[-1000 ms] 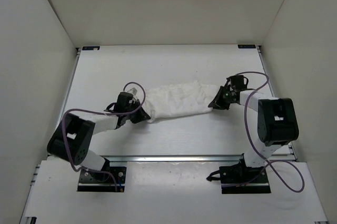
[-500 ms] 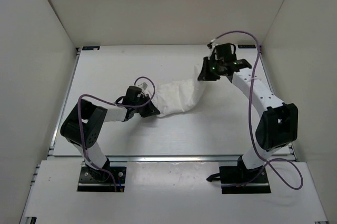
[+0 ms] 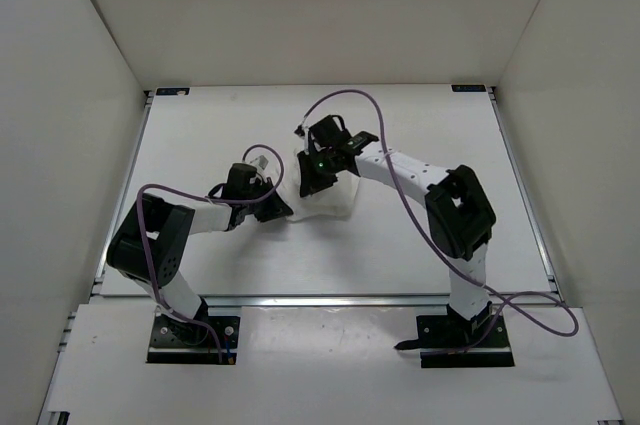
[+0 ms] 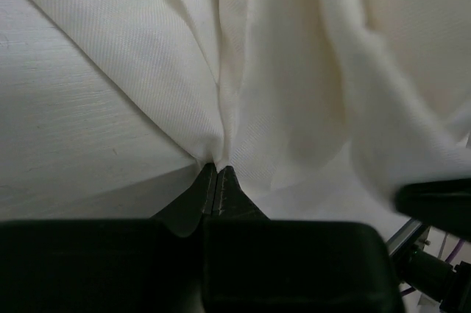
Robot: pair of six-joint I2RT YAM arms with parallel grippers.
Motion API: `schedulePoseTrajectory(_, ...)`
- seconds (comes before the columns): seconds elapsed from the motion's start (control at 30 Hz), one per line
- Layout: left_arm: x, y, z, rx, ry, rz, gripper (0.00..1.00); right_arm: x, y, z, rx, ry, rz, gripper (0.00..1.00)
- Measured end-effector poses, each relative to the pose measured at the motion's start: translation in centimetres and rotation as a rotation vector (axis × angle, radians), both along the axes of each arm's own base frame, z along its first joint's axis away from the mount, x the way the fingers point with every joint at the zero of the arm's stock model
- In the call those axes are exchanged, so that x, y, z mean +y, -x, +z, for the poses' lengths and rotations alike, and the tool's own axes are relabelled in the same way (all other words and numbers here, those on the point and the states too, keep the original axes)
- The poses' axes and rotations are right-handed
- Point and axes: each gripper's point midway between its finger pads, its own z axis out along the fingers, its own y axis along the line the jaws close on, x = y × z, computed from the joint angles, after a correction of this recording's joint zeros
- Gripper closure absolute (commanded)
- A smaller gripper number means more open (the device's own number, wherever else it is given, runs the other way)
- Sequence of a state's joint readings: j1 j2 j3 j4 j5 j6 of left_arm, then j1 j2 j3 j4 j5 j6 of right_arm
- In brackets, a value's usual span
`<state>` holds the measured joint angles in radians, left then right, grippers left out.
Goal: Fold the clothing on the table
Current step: Fold the skirt
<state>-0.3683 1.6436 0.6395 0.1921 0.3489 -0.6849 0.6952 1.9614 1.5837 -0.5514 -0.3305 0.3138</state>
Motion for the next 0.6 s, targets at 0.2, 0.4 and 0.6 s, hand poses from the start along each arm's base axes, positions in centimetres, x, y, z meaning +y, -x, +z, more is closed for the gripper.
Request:
schedulePoseTrajectory(0.2, 0.2, 0.3, 0.0, -0.002, 0.017, 0.006, 0.65, 2.4, 1.1, -2.7, 0.072, 0.002, 0.049, 0.63)
schedulePoseTrajectory(0.4, 1.4, 1.2, 0.7, 0.002, 0.045, 0.036, 0.59, 3.2, 1.1, 0.5, 0.036, -0.069, 0.065, 0.47)
schedulePoseTrajectory(0.6, 2.3, 1.8, 3.8, -0.068, 0.086, 0.057, 0.57, 0.0, 1.3, 9.5, -0.090, -0.252, 0.033, 0.58)
